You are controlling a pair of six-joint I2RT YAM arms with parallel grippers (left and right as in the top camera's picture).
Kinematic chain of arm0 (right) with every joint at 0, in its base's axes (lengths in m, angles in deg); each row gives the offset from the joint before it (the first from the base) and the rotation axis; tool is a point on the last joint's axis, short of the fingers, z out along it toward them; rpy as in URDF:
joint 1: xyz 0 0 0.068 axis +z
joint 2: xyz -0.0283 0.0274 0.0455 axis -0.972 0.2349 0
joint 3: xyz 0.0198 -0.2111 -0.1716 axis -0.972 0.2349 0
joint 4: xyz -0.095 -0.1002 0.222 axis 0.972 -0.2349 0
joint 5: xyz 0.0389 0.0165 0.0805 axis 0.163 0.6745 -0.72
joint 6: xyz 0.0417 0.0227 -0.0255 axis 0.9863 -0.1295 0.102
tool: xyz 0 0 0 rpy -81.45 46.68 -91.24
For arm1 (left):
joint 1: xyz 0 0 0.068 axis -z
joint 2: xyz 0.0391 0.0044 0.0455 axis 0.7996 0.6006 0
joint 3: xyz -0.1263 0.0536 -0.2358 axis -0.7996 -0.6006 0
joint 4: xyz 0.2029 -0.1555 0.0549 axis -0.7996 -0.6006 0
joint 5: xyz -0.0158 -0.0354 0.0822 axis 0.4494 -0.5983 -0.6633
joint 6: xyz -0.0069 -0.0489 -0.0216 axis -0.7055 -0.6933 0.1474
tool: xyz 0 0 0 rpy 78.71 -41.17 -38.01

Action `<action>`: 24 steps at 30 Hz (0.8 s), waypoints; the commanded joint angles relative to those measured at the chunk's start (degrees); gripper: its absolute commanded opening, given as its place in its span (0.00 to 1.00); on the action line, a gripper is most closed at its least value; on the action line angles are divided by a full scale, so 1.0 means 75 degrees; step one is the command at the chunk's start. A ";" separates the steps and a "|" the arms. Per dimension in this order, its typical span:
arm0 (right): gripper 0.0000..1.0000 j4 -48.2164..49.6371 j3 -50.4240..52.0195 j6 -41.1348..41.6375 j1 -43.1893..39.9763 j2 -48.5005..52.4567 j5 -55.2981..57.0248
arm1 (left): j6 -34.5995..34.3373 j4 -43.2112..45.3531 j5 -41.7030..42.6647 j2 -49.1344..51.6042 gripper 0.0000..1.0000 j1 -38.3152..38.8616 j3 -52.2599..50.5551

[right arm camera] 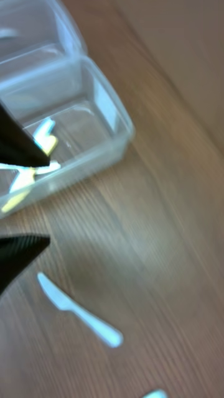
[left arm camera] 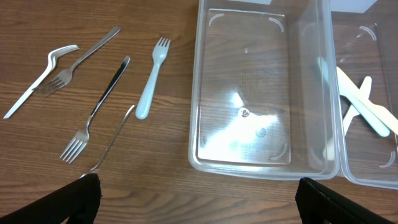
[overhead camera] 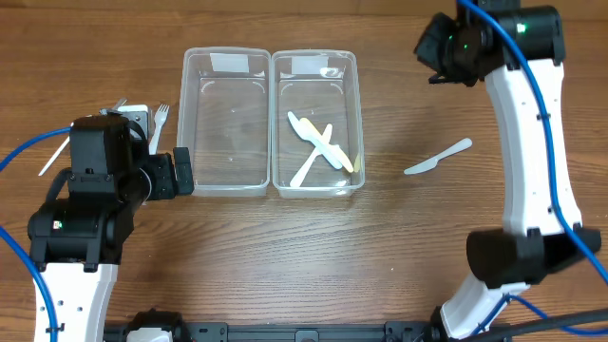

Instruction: Pack container

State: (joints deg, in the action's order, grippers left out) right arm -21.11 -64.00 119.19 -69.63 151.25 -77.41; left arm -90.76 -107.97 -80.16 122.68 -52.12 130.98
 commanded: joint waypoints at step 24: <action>0.55 0.0294 0.2422 0.1099 -0.2090 0.2862 -0.0729 | 0.0122 0.0015 0.0006 0.0023 1.00 -0.0079 0.0169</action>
State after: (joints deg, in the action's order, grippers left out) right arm -21.31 -50.58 126.67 -84.69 172.95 -80.60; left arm -90.76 -107.97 -80.16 122.68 -52.12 130.98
